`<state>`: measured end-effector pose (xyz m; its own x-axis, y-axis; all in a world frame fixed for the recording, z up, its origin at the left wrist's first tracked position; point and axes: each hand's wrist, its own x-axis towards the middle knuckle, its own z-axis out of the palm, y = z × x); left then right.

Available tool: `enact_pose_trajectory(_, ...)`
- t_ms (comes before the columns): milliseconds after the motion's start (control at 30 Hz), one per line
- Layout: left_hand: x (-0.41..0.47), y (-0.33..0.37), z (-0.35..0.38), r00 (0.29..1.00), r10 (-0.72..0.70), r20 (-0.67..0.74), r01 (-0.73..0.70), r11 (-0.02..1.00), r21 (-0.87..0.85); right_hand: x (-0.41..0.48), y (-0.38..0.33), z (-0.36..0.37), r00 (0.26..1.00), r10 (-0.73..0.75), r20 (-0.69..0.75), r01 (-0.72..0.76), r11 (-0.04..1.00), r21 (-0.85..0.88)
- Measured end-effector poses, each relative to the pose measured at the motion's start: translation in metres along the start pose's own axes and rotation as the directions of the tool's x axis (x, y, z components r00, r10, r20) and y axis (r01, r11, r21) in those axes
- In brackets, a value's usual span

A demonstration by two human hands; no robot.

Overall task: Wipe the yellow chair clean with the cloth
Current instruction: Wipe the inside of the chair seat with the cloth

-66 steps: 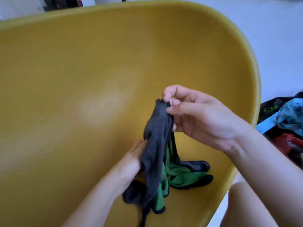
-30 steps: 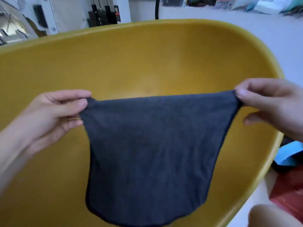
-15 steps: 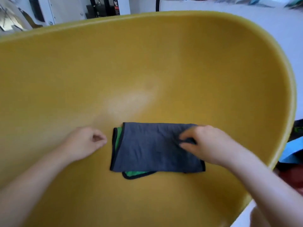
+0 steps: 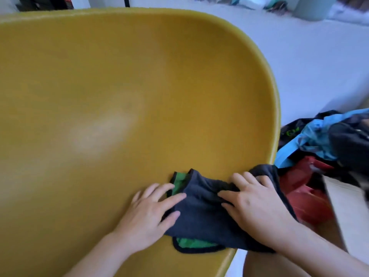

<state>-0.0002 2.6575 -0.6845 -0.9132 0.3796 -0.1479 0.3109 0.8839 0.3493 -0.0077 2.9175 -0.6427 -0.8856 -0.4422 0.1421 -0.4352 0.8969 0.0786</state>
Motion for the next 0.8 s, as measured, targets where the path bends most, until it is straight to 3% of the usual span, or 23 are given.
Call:
enact_pose_trajectory(67, 0.009, 0.013, 0.014, 1.000, 0.005, -0.023, -0.005, 1.000, -0.016, -0.012, 0.026, -0.007, 0.977, 0.159, -0.143, -0.157, 0.987, 0.026)
enact_pose_trajectory(133, 0.012, 0.022, 0.028, 0.998, 0.000, -0.058, 0.001, 1.000, 0.021, -0.017, 0.047, -0.006, 0.896, 0.378, -0.235, -0.341, 0.922, 0.182)
enact_pose_trajectory(200, 0.011, 0.026, 0.034, 0.999, -0.016, -0.039, 0.019, 0.997, 0.071, -0.014, 0.045, 0.001, 0.796, 0.572, -0.199, -0.412, 0.752, 0.514)
enact_pose_trajectory(267, 0.012, 0.026, 0.036, 0.999, -0.019, -0.031, 0.022, 0.995, 0.093, -0.008, 0.022, 0.012, 0.754, 0.648, -0.106, -0.404, 0.585, 0.703)
enact_pose_trajectory(367, 0.014, 0.025, 0.038, 0.998, -0.003, -0.063, 0.010, 0.994, 0.111, 0.005, 0.015, 0.020, 0.734, 0.651, -0.192, -0.348, 0.603, 0.718)
enact_pose_trajectory(467, 0.019, 0.027, 0.046, 0.991, 0.029, -0.131, -0.010, 0.990, 0.144, 0.047, 0.065, 0.010, 0.757, 0.608, -0.240, -0.323, 0.667, 0.671)
enact_pose_trajectory(567, 0.026, 0.031, 0.049, 0.985, 0.017, -0.171, 0.006, 0.992, 0.130, 0.102, 0.112, -0.005, 0.728, 0.595, -0.340, -0.296, 0.721, 0.626)
enact_pose_trajectory(667, 0.034, 0.035, 0.051, 0.986, -0.021, -0.166, 0.044, 0.989, 0.139, 0.108, 0.111, 0.005, 0.714, 0.604, -0.354, -0.294, 0.718, 0.631)
enact_pose_trajectory(733, 0.035, 0.035, 0.052, 0.986, -0.028, -0.163, 0.050, 0.990, 0.132, 0.069, 0.086, 0.023, 0.760, 0.570, -0.312, -0.296, 0.730, 0.615)
enact_pose_trajectory(800, 0.032, 0.035, 0.052, 0.985, -0.035, -0.169, 0.055, 0.991, 0.118, 0.022, 0.059, 0.035, 0.854, 0.456, -0.249, -0.215, 0.746, 0.630)
